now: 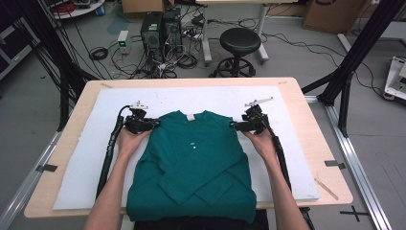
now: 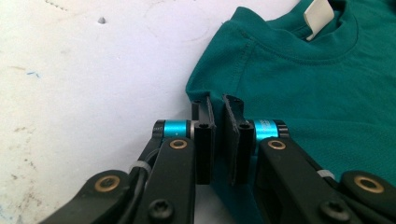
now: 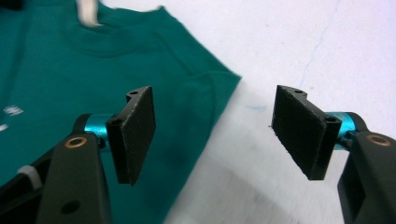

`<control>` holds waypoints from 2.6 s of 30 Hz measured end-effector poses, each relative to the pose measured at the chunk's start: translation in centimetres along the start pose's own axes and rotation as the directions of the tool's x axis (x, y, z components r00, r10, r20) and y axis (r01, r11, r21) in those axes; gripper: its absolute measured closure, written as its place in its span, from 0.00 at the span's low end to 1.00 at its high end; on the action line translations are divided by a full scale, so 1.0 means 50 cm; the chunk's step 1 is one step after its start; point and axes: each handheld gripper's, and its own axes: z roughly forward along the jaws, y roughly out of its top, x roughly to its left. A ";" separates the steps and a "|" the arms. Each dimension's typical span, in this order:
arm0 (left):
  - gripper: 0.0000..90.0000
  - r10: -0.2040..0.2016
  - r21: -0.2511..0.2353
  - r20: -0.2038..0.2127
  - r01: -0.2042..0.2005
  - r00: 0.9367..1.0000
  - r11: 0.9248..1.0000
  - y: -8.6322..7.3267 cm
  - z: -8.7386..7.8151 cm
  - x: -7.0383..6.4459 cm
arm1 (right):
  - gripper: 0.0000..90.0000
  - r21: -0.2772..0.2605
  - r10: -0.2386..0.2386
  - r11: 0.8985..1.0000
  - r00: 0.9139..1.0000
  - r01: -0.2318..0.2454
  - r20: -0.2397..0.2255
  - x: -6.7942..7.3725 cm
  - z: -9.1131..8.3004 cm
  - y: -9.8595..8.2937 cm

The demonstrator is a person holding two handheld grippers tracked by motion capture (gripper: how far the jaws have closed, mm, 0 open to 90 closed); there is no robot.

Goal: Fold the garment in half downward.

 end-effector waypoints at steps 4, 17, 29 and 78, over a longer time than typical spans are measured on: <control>0.92 0.001 -0.001 -0.001 -0.001 1.000 1.000 0.000 0.000 -0.001 | 0.34 0.020 0.024 1.000 1.000 -0.024 -0.019 -0.015 0.032 0.016; 0.92 0.014 0.001 -0.009 -0.014 1.000 1.000 0.000 0.000 -0.003 | 0.42 0.089 -0.023 0.996 1.000 0.021 0.017 -0.001 0.077 0.024; 0.92 0.015 -0.001 -0.011 -0.015 1.000 1.000 0.000 0.000 -0.004 | 0.83 0.102 -0.015 0.995 0.999 0.010 0.050 0.009 0.072 0.022; 0.95 -0.003 -0.221 -0.075 -0.014 0.997 0.975 0.143 -0.122 -0.025 | 0.96 -0.112 -0.042 0.993 0.997 0.048 0.058 -0.006 -0.063 0.145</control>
